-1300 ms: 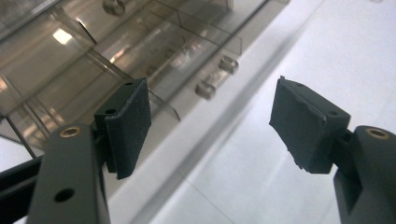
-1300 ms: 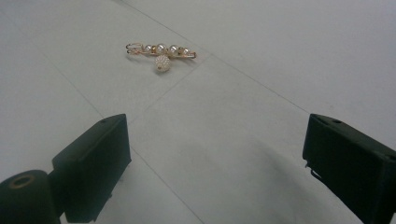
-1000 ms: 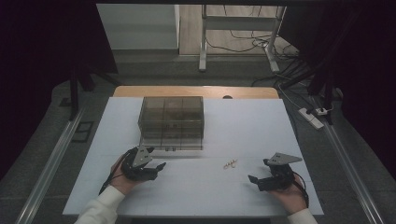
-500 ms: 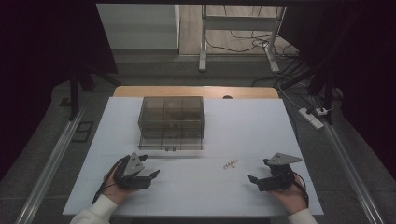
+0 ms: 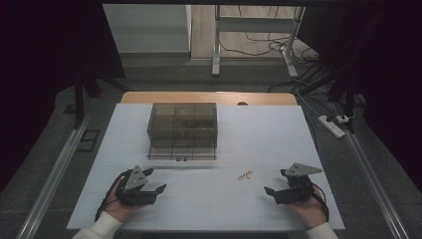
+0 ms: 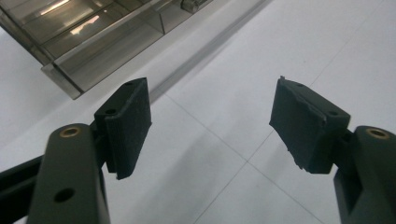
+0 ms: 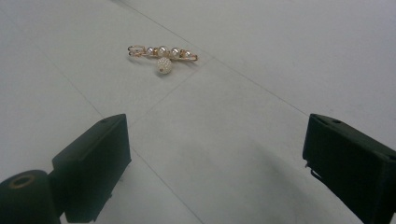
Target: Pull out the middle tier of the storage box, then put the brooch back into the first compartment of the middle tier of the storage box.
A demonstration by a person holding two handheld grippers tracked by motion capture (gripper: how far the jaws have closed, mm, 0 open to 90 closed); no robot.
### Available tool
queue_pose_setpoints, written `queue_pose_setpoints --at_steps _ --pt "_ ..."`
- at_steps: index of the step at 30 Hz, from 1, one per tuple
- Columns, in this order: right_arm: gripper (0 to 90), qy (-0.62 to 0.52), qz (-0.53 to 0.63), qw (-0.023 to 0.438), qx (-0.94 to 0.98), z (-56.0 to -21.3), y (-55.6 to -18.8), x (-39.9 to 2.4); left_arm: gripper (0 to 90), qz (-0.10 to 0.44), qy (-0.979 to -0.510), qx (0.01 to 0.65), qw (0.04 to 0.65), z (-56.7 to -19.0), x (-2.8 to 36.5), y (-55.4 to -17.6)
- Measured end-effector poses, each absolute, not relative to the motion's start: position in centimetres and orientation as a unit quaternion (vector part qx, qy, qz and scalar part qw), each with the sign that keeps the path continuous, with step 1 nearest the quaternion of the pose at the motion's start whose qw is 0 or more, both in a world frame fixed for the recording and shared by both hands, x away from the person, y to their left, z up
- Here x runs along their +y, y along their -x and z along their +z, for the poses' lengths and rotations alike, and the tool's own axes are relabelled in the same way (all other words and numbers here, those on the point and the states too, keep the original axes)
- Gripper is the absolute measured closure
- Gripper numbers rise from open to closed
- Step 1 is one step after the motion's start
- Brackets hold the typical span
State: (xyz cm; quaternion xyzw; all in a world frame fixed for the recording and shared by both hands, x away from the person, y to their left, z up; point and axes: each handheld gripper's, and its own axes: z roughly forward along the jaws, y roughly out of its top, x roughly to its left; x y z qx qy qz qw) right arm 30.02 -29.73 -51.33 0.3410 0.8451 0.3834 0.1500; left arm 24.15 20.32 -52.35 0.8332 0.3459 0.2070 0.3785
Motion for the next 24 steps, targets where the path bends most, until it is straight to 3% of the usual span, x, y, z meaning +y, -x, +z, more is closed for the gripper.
queue_pose_setpoints --at_steps 24 --pt "7.5 -0.34 0.386 0.151 0.844 -51.11 -29.82 -29.83 27.8 0.202 -0.833 0.348 0.38 -52.4 20.32 -24.42"
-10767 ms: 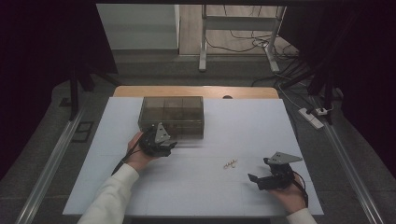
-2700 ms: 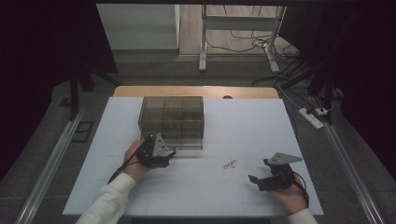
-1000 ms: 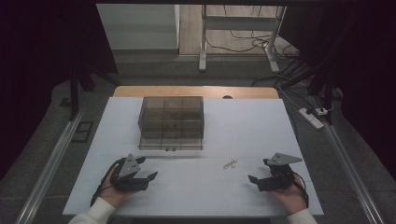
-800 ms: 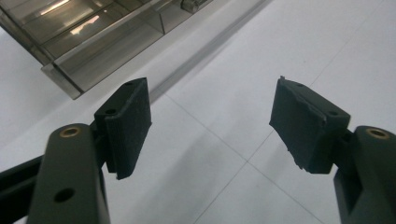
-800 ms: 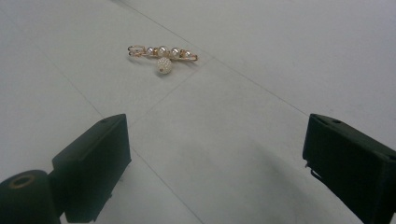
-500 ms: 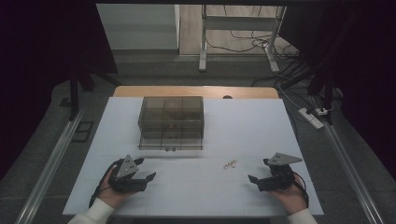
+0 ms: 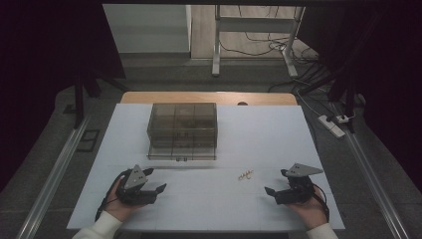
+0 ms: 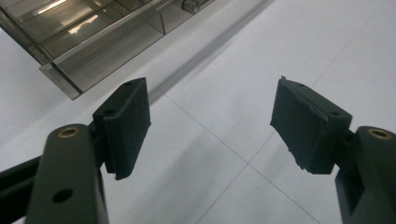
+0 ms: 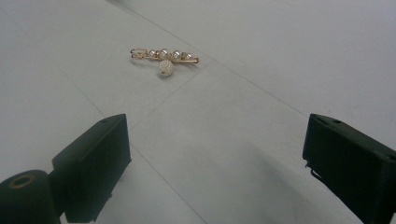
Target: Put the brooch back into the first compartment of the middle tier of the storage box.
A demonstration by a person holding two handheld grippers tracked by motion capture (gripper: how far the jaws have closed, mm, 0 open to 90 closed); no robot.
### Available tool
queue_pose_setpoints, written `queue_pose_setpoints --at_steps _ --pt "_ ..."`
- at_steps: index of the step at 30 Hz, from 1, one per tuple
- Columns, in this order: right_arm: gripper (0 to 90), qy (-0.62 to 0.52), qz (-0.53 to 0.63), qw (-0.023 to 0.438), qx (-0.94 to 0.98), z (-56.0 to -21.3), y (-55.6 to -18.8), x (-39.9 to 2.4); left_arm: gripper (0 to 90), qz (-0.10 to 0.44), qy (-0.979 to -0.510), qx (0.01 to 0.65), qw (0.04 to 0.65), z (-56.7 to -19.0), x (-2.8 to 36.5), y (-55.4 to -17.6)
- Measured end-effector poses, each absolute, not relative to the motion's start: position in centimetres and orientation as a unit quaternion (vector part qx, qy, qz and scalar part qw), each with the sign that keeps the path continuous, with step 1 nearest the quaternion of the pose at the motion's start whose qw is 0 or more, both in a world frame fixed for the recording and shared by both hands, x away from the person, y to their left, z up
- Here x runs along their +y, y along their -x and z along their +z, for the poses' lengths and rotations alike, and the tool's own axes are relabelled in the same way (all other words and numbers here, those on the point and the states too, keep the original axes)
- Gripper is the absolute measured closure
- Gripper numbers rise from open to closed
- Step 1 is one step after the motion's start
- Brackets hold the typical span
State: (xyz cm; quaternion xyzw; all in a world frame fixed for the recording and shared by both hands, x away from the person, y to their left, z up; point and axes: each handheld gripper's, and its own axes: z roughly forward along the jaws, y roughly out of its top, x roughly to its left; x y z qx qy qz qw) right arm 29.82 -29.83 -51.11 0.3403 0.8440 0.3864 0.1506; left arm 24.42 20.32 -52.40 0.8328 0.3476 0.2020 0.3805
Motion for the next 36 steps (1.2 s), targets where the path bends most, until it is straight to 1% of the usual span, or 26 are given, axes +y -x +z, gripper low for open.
queue_pose_setpoints --at_steps 3,9,20,36 --pt "7.4 -0.34 0.391 0.152 0.841 -51.0 -29.8 -29.8 27.8 0.202 -0.833 0.346 0.381 -52.4 20.2 -24.4" --pt "7.5 -0.336 0.404 0.139 0.839 -50.5 -30.0 -29.0 27.2 0.203 -0.831 0.349 0.382 -52.4 20.3 -24.4" --pt "7.5 -0.323 0.405 0.142 0.844 -49.9 -30.2 -27.9 26.9 0.209 -0.827 0.352 0.384 -52.3 20.4 -24.5" --pt "7.5 -0.318 0.392 0.148 0.85 -49.2 -30.7 -26.4 23.4 0.211 -0.831 0.351 0.377 -52.4 20.2 -24.9"
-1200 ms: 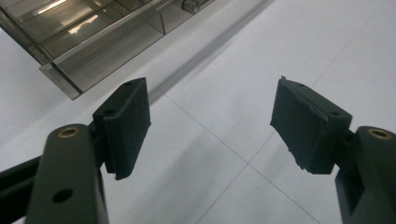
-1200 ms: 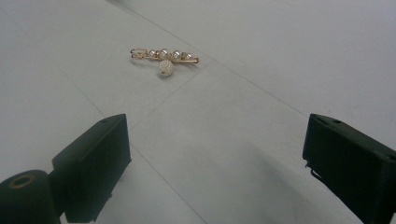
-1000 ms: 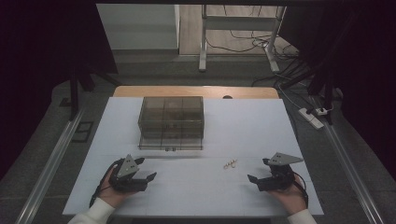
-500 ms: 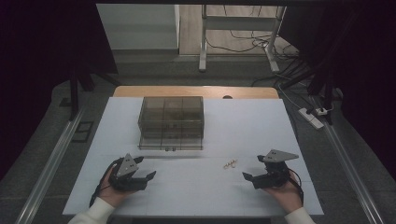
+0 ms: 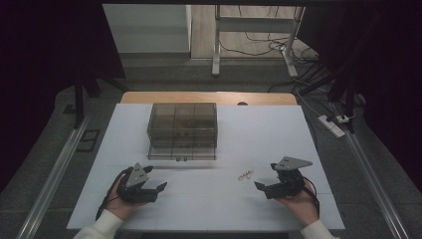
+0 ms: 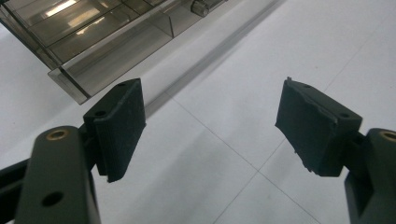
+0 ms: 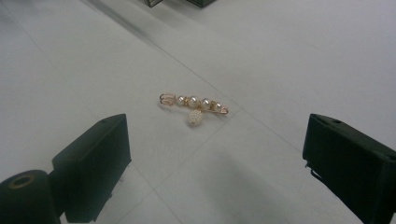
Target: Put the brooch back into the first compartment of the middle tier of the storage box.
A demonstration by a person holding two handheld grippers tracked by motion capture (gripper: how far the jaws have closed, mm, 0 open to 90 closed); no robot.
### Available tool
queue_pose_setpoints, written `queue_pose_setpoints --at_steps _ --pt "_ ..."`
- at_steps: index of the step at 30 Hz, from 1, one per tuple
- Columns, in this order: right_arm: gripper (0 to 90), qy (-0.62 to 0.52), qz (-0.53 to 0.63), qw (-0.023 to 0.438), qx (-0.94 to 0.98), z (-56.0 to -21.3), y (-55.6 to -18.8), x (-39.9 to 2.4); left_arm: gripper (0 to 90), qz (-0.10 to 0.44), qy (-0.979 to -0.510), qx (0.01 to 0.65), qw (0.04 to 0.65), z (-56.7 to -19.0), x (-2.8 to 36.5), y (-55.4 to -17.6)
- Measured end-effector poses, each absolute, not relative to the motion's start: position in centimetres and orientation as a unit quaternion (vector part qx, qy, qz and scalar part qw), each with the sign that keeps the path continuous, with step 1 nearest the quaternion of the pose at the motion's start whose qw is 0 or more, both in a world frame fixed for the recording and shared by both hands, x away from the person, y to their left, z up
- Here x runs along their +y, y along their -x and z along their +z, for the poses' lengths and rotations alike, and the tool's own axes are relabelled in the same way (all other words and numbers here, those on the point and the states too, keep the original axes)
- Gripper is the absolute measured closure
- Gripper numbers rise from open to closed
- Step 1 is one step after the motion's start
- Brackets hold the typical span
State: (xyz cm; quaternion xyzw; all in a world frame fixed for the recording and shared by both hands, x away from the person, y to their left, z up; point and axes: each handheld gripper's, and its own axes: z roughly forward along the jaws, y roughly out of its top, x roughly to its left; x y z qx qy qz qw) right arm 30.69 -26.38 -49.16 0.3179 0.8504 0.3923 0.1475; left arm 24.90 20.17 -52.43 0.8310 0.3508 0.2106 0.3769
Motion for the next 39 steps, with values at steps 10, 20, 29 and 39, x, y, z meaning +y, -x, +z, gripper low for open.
queue_pose_setpoints --at_steps 10,20,29,39 --pt "10.3 -0.322 0.38 0.143 0.855 -48.3 -31.8 -25.4 21.3 0.216 -0.827 0.35 0.383 -52.3 20.2 -24.9" --pt "14.0 -0.311 0.356 0.119 0.873 -48.2 -33.0 -24.3 21.2 0.215 -0.833 0.346 0.374 -52.4 20.2 -24.9" --pt "14.8 -0.278 0.315 0.116 0.9 -48.5 -33.8 -22.1 20.8 0.209 -0.834 0.347 0.373 -52.4 20.1 -25.0" --pt "14.8 -0.254 0.291 0.118 0.915 -48.2 -34.2 -20.4 20.7 0.206 -0.834 0.348 0.374 -52.3 20.2 -25.0"
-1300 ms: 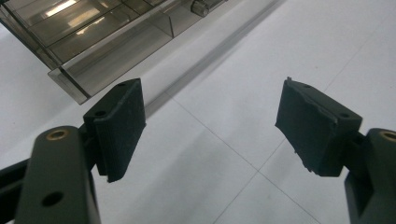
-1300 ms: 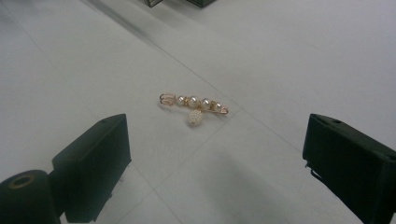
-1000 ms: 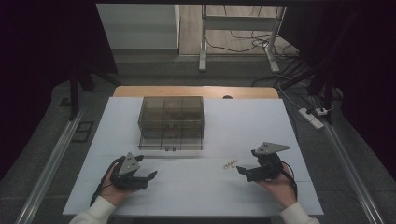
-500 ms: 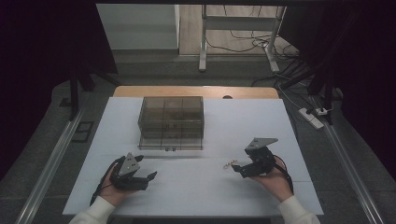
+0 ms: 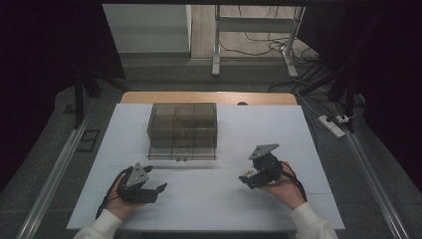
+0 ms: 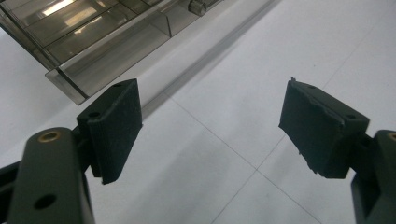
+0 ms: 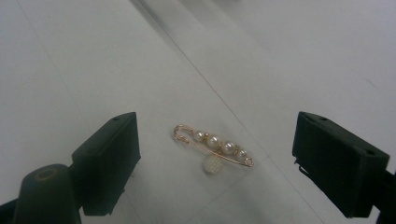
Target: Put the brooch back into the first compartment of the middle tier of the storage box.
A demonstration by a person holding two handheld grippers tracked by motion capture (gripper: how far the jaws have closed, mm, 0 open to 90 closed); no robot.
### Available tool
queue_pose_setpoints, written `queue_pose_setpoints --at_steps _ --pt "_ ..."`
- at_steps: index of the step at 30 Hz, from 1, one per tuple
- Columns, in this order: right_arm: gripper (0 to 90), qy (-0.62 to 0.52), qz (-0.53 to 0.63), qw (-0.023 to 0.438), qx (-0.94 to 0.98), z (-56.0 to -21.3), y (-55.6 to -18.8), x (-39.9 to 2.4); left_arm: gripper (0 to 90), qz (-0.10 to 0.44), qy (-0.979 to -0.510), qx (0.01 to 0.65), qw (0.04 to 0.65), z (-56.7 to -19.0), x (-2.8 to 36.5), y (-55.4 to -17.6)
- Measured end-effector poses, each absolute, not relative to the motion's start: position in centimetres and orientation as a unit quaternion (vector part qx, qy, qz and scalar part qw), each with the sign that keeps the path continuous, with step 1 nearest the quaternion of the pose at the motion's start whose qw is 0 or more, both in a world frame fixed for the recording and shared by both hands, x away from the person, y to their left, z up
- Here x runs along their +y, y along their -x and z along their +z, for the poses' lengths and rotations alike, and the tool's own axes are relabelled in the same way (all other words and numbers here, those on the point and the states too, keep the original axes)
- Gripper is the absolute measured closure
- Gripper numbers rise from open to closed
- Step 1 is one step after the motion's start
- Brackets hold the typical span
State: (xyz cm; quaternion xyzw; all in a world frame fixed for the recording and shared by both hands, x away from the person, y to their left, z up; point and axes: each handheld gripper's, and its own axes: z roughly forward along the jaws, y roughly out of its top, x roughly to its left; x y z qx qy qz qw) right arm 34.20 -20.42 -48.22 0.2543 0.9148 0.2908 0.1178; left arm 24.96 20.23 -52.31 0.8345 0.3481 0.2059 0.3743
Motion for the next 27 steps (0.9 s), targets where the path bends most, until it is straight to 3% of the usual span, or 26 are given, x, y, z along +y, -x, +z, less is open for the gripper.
queue_pose_setpoints --at_steps 21,27 --pt "15.4 -0.236 0.242 0.085 0.937 -49.8 -35.5 -19.1 20.7 0.201 -0.835 0.351 0.372 -52.4 20.3 -25.1" --pt "21.8 -0.234 0.231 0.071 0.942 -50.1 -35.9 -18.8 20.7 0.2 -0.836 0.351 0.372 -52.4 20.3 -25.1"
